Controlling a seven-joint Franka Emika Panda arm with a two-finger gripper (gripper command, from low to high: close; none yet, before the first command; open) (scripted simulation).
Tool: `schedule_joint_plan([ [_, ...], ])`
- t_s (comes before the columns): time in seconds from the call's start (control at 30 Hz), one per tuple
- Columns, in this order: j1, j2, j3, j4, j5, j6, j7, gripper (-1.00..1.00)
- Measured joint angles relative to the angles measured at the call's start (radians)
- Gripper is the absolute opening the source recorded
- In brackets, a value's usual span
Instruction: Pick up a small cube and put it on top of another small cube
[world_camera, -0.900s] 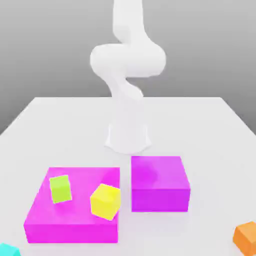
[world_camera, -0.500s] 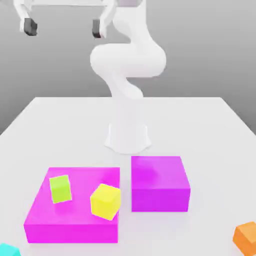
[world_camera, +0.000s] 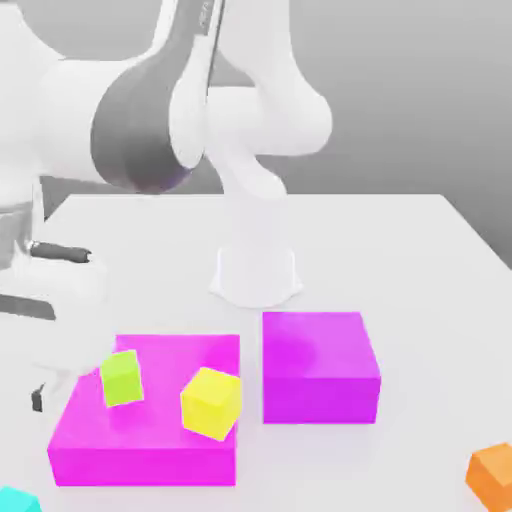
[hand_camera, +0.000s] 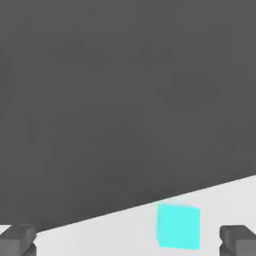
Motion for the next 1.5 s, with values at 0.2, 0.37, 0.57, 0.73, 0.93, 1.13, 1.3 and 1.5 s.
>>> schedule_joint_plan([
  [0.2, -0.075, 0.220, 0.011, 0.039, 0.057, 0.058, -0.064, 0.00],
  [0.37, -0.103, 0.348, 0.040, 0.070, 0.085, 0.146, -0.085, -1.00],
  [0.57, -0.101, 0.344, 0.038, 0.069, 0.086, 0.142, -0.087, -1.00],
  [0.73, -0.062, 0.186, 0.008, 0.013, 0.056, 0.040, -0.043, -1.00],
  [0.93, 0.042, -0.034, 0.011, -0.156, 0.020, -0.005, 0.136, -1.00],
  [1.13, 0.129, -0.255, 0.047, -0.332, -0.046, -0.044, 0.345, -1.00],
  [1.3, 0.167, -0.436, 0.088, -0.477, -0.099, -0.079, 0.520, -1.00],
  [1.5, 0.176, -0.317, 0.098, -0.542, -0.096, 0.104, 0.549, 1.00],
])
